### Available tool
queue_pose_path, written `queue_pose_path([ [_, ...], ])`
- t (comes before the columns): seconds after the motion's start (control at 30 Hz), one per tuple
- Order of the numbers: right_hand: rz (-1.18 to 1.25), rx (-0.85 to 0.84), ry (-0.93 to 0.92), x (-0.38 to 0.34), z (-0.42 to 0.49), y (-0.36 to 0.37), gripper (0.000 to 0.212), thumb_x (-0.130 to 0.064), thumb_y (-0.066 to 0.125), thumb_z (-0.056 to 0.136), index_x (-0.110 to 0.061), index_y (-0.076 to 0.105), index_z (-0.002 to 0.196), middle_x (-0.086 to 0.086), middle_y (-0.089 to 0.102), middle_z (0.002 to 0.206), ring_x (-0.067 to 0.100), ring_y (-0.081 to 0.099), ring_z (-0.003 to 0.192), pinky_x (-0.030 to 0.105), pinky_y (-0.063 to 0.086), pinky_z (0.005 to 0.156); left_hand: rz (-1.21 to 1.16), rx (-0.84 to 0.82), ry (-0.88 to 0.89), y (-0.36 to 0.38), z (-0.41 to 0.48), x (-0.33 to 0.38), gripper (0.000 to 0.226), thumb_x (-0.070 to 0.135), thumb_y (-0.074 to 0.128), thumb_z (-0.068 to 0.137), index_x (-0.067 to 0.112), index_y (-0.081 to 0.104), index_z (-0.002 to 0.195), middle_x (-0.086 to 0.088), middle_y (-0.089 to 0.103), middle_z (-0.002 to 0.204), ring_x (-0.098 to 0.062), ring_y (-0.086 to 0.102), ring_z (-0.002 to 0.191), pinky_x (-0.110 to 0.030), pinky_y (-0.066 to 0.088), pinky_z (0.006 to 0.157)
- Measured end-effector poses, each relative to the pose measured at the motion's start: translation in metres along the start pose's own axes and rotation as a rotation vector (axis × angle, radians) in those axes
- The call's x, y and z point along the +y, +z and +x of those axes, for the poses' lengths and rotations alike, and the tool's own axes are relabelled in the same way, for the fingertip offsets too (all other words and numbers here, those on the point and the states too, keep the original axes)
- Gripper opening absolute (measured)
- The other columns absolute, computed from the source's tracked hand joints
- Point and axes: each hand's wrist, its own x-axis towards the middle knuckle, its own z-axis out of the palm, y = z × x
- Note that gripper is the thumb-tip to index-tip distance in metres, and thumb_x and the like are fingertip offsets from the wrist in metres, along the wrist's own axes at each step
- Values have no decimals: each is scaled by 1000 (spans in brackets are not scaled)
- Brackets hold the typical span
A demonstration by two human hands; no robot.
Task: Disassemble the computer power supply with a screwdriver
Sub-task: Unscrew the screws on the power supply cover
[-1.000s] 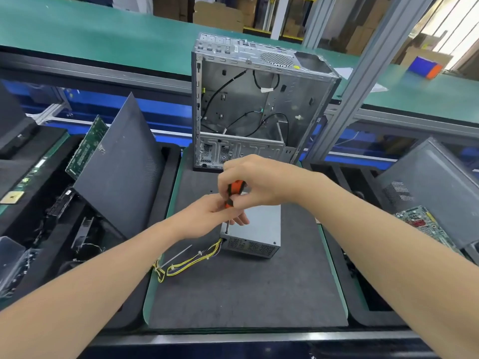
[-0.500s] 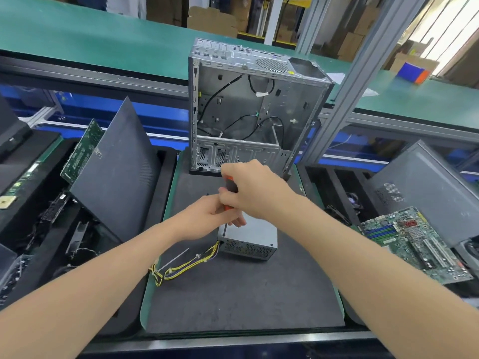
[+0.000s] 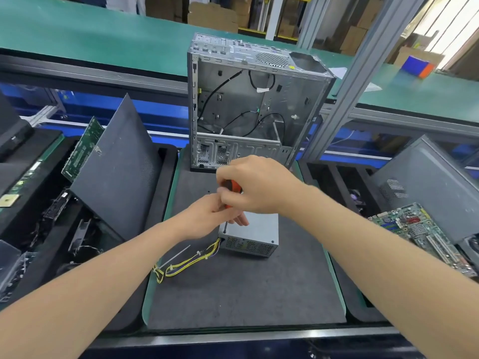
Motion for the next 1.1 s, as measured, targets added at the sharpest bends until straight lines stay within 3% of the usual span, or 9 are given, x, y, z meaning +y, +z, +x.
queue_pose_path([
  [0.1, -203, 100, 326, -23, 3, 11, 34, -49, 47, 100, -19, 45, 84, -1, 34, 63, 29, 45, 64, 33, 34, 58, 37, 19, -19, 1, -2, 1, 28, 36, 50, 105, 43, 76, 96, 24, 77, 100, 6, 69, 99, -5, 47, 82],
  [0.17, -196, 88, 384, -28, 7, 17, 31, -41, 49, 102, -17, 42, 84, 0, 30, 65, 30, 46, 68, 35, 34, 59, 111, 29, -33, 0, -2, 2, 32, 40, 51, 103, 59, 73, 89, 34, 74, 95, 12, 66, 97, -3, 46, 78],
  [0.27, -66, 9, 293, -20, 10, 13, 22, -35, 53, 101, -18, 46, 88, 4, 49, 74, 32, 56, 74, 33, 38, 61, 90, 18, -53, -2, -1, 0, 29, 57, 48, 99, 49, 75, 101, 25, 77, 104, 3, 68, 105, -19, 49, 95],
  [0.33, 55, -65, 184, -11, 10, 6, 15, -32, 56, 97, -20, 52, 90, 1, 59, 83, 31, 60, 78, 33, 41, 59, 76, 11, -50, -5, -1, 2, 32, 50, 48, 106, 36, 77, 105, 20, 78, 107, -1, 69, 107, -26, 51, 98],
  [0.53, 157, -238, -199, 20, 9, -15, 14, -15, 69, 84, -23, 74, 95, -4, 59, 95, 12, 54, 86, 29, 48, 76, 66, -18, -6, -6, 1, 4, 30, 33, 49, 111, 20, 76, 110, 12, 78, 109, -7, 72, 106, -24, 55, 96],
  [0.67, 185, -221, -233, 20, 5, -13, 11, -14, 73, 78, -22, 76, 85, -4, 58, 93, 10, 54, 79, 34, 50, 75, 87, -30, 15, -4, -1, 4, 30, 32, 47, 112, 20, 74, 111, 16, 78, 109, -5, 72, 106, -19, 54, 93],
  [0.87, -94, 32, 91, -5, -3, 2, 25, -45, 52, 96, -20, 53, 97, -1, 55, 75, 28, 58, 75, 34, 41, 56, 66, -16, 2, -2, -3, 2, 39, 50, 44, 104, 26, 74, 109, 14, 78, 107, -5, 71, 106, -28, 53, 98],
  [0.97, -162, 98, 371, -24, 0, 14, 38, -55, 47, 100, -19, 43, 88, -2, 32, 64, 29, 45, 63, 33, 32, 54, 78, -1, -6, -1, -2, 2, 31, 53, 45, 99, 41, 74, 101, 21, 77, 104, 2, 69, 103, -10, 49, 88],
  [1.1, -103, 78, 362, -22, 7, 19, 31, -41, 52, 102, -15, 42, 90, -1, 32, 67, 32, 48, 68, 34, 35, 59, 119, 14, -22, -2, 0, 4, 34, 43, 47, 104, 53, 75, 89, 30, 75, 98, 10, 67, 98, -1, 44, 82],
])
